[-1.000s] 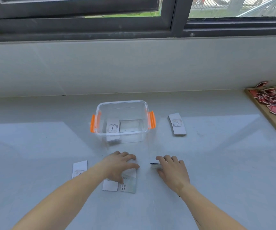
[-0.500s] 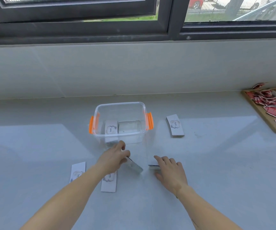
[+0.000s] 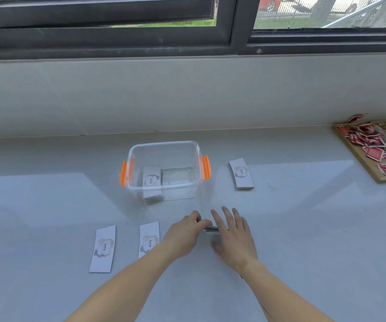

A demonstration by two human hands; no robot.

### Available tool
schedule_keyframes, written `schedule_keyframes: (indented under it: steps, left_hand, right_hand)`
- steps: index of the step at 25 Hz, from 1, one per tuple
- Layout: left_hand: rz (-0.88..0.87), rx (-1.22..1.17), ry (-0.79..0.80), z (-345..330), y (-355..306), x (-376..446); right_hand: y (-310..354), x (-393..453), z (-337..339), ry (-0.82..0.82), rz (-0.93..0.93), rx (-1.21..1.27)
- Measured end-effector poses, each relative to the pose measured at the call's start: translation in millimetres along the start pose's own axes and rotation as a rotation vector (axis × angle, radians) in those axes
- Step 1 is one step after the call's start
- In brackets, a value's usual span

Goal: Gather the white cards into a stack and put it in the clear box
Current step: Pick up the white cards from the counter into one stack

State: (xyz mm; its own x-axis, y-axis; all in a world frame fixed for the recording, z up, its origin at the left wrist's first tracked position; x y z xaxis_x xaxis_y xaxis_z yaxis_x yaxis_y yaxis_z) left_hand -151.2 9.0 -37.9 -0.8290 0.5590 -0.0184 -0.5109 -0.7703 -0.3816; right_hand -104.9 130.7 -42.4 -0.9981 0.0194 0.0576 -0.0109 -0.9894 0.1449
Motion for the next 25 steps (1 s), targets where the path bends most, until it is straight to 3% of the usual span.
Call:
schedule_keyframes:
  steps: [6, 10, 12, 15, 20, 25]
  left_hand:
    - [0.092, -0.312, 0.129, -14, -17, 3]
    - [0.138, -0.346, 0.144, -15, -17, -1]
    - [0.139, -0.285, 0.135, -9, -1, -6]
    - [0.006, -0.077, 0.135, 8, 29, -14]
    - [-0.269, 0.268, 0.306, 30, 72, -33]
    - [-0.401, 0.432, 0.386, 35, 88, -43]
  right_hand:
    - [-2, 4, -1, 0.005, -0.017, -0.036]
    - [-1, 6, 2, -0.009, -0.038, -0.127]
    - [1, 6, 2, -0.005, -0.025, -0.136]
    - [1, 7, 1, -0.003, -0.021, -0.114]
    - [0, 7, 1, -0.004, -0.033, -0.073]
    - [-1, 7, 0, -0.008, -0.043, -0.066]
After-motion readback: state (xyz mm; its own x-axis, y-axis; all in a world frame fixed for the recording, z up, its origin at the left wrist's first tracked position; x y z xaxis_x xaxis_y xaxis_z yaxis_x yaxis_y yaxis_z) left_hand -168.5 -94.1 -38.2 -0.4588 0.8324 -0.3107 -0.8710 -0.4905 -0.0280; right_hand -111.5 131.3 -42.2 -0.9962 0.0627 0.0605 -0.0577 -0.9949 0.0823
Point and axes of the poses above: each hand's wrist, its own x-axis towards the middle knuckle, its own z-axis out of the back of the hand, y = z × x, the point moved 8 cm from there along x, towards the middle knuckle, and after that the axes turned 15 degrees about -y, right-handed, at the moved point
